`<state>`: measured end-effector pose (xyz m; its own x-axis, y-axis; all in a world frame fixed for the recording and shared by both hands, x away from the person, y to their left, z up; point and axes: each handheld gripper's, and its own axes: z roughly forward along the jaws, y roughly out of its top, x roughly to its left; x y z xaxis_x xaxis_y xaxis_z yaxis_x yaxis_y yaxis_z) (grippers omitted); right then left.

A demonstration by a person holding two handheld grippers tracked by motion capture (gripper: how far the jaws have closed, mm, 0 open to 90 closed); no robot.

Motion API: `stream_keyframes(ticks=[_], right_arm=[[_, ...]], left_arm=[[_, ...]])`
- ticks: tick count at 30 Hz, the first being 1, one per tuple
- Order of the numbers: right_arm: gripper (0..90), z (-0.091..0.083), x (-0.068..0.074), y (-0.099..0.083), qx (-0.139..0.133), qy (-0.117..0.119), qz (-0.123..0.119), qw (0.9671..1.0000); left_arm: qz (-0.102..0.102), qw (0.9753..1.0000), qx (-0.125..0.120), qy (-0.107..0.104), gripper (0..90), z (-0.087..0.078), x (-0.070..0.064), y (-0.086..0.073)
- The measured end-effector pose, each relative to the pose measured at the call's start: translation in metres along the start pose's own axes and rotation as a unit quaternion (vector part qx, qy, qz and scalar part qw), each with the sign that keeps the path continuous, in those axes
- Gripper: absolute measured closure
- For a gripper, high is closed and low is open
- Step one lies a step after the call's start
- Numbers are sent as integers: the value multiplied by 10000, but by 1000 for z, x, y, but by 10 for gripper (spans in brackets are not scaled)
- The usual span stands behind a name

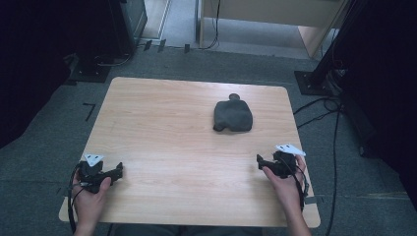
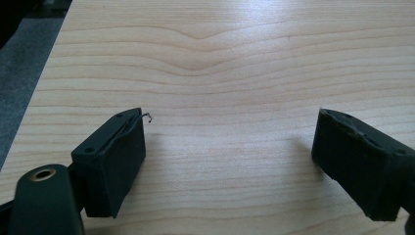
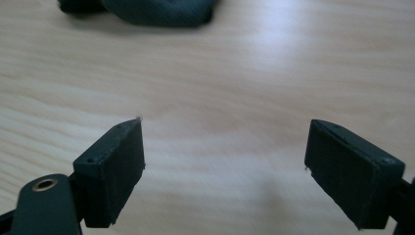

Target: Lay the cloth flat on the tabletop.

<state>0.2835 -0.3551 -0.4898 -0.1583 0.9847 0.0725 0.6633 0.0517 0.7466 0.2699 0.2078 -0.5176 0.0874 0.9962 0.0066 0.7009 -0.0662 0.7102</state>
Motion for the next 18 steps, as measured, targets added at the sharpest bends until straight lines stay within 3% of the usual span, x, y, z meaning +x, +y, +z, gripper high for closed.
stream_keyframes(ticks=[5,7,8,9,12,13,18], right_arm=[[146,16,19,27,-154,196,-52,9997],[139,33,34,44,-89,290,-127,9995],[139,33,34,44,-89,290,-127,9995],[138,47,44,55,-46,286,-65,9996],[138,58,52,66,-94,334,-46,9994],[127,68,61,74,-124,371,-32,9992],[81,93,82,88,-20,338,-158,9993]], left_arm=[[0,10000,-3,0,126,0,0,0],[9,10000,7,1,126,0,0,0],[9,10000,7,1,126,0,0,0],[7,10000,4,0,126,0,0,0],[7,10000,1,1,126,0,0,0],[5,10000,3,-2,126,0,0,0],[1,10000,-1,-2,126,0,0,0]])
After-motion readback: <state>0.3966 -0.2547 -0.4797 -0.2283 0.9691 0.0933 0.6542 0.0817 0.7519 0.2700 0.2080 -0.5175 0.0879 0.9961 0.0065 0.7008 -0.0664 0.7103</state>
